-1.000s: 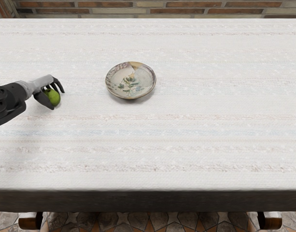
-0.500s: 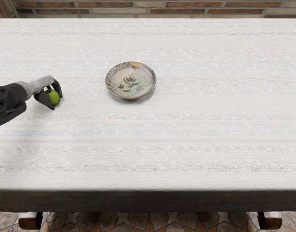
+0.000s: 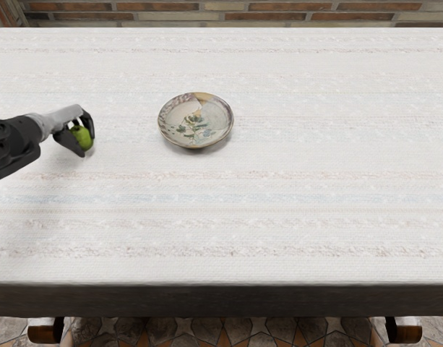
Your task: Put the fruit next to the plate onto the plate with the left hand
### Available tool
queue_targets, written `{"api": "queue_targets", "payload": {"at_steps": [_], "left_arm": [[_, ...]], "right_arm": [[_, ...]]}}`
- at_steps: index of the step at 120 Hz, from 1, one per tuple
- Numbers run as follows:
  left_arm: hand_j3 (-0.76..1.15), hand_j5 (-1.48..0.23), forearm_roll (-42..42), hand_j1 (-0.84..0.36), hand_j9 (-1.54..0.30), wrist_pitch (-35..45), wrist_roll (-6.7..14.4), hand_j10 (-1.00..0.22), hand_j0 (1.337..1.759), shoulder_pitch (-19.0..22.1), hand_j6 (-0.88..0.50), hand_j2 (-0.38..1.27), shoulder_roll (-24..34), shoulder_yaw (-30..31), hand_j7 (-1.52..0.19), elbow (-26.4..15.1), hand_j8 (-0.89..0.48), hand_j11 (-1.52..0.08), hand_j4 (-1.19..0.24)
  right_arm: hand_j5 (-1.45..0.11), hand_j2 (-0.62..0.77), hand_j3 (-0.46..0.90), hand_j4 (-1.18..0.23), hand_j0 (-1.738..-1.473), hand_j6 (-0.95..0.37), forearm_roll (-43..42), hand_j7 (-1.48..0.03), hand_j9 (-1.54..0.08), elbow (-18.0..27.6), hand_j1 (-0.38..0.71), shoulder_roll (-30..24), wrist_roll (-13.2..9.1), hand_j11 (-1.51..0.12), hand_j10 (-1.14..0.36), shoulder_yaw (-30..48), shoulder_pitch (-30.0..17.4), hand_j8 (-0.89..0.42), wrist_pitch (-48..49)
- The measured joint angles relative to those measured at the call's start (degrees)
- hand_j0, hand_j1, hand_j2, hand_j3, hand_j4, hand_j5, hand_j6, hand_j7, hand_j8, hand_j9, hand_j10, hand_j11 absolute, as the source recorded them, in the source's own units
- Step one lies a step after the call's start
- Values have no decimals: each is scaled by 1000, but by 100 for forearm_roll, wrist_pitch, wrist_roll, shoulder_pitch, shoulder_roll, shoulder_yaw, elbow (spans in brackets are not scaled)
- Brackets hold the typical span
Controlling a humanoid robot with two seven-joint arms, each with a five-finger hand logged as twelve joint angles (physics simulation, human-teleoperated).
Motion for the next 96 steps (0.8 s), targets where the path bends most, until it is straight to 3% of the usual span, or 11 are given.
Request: {"api": "queue_targets", "payload": {"at_steps": [11, 31, 42, 54, 96], "left_arm": [[0, -1187, -119, -342, -1161, -48, -5, -656, 1648, -243, -281, 318, 77, -8, -1164, -56, -235, -1148, -702], [0, -1226, -437, -410, -1164, -357, -3, -635, 1651, -769, -253, 499, 98, -18, -1167, -214, -204, -1146, -658], [0, -1228, -597, -402, -1167, -537, -1, -623, 1651, -986, -249, 413, 79, -22, -1169, -299, -201, -1144, -634], [0, -1234, -781, -413, -1170, -716, 1, -621, 1651, -1212, -242, 452, 3, -26, -1176, -390, -193, -1140, -632], [0, -1241, -1066, -424, -1144, -961, 1, -719, 1653, -1500, -308, 665, -672, -194, -1163, -507, -250, -1139, -703]], "right_arm": [[0, 0, 0, -1, -1658, -1, 0, 0, 0, 0, -349, 0, 0, 0, 0, 1, 1, -1, 0], [0, 0, 0, -1, -1658, -1, 0, 0, 0, 0, -349, 0, 0, 0, 0, 1, 1, -1, 1], [0, 0, 0, -1, -1658, -1, 0, 0, 0, 0, -349, 0, 0, 0, 0, 1, 0, -1, 0], [0, 0, 0, -1, -1658, -1, 0, 0, 0, 0, -349, 0, 0, 0, 0, 1, 0, -1, 0], [0, 0, 0, -1, -1658, -1, 0, 0, 0, 0, -349, 0, 0, 0, 0, 1, 0, -1, 0]]}}
